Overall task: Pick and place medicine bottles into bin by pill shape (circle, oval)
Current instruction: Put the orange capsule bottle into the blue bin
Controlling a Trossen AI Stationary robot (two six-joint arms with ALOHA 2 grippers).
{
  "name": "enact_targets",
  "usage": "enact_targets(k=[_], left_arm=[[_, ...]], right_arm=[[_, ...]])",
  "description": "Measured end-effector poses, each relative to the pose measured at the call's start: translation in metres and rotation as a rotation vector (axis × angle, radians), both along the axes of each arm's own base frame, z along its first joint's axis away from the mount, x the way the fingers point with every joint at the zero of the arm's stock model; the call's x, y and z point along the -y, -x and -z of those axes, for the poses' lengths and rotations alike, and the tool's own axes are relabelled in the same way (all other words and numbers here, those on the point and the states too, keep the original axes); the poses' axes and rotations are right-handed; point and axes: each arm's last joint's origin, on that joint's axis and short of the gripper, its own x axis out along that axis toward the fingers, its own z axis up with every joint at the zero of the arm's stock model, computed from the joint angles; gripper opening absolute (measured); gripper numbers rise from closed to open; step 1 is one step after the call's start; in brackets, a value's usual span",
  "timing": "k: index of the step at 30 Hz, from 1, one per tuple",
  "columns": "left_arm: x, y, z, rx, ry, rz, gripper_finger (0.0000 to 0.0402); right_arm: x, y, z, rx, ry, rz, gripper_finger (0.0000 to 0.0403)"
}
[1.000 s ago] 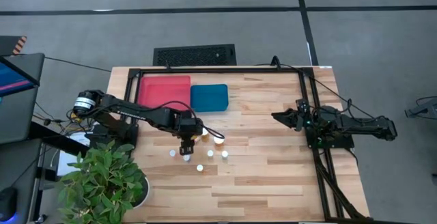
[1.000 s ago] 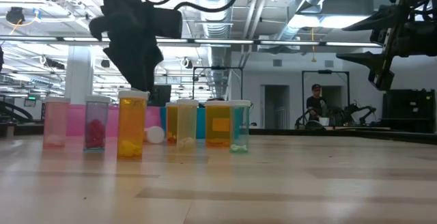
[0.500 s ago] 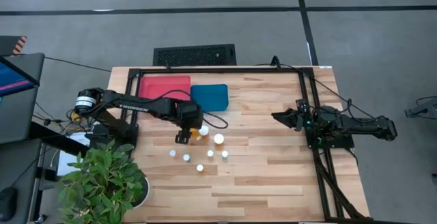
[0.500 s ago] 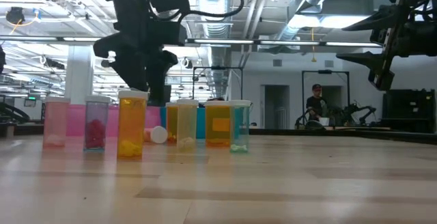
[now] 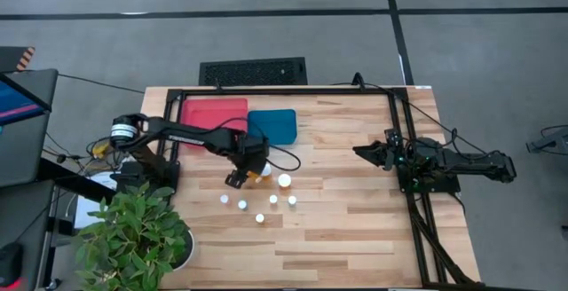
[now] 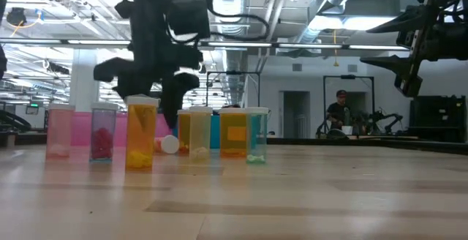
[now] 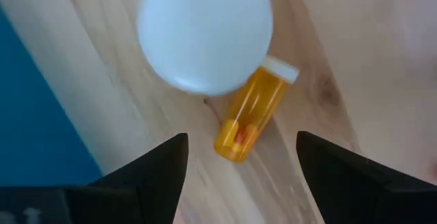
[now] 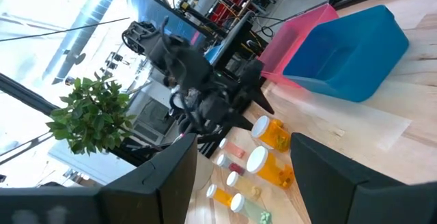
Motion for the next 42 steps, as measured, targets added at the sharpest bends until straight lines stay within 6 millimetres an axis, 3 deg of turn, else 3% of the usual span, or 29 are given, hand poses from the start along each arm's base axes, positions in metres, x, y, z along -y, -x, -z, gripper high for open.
enact_targets(k=[20,33,42], left_arm=[[-0.011,-0.007,0.028,-0.06,0.016,0.03,0.0261],[-0.012,-0.008,0.027,-0.056,-0.01,0.023,0.0117],[-0.012,-0.007,0.027,-0.064,0.009,-0.034,0.0091]], right_arm=[[0.0,0.0,0.0,-0.001,-0.017,-0.007,0.0244],[0.0,-0.001,0.0,-0.003,-0.01,-0.007,0.0244],[0.0,-0.001,0.0,-0.003,-0.009,-0.007,0.0244]])
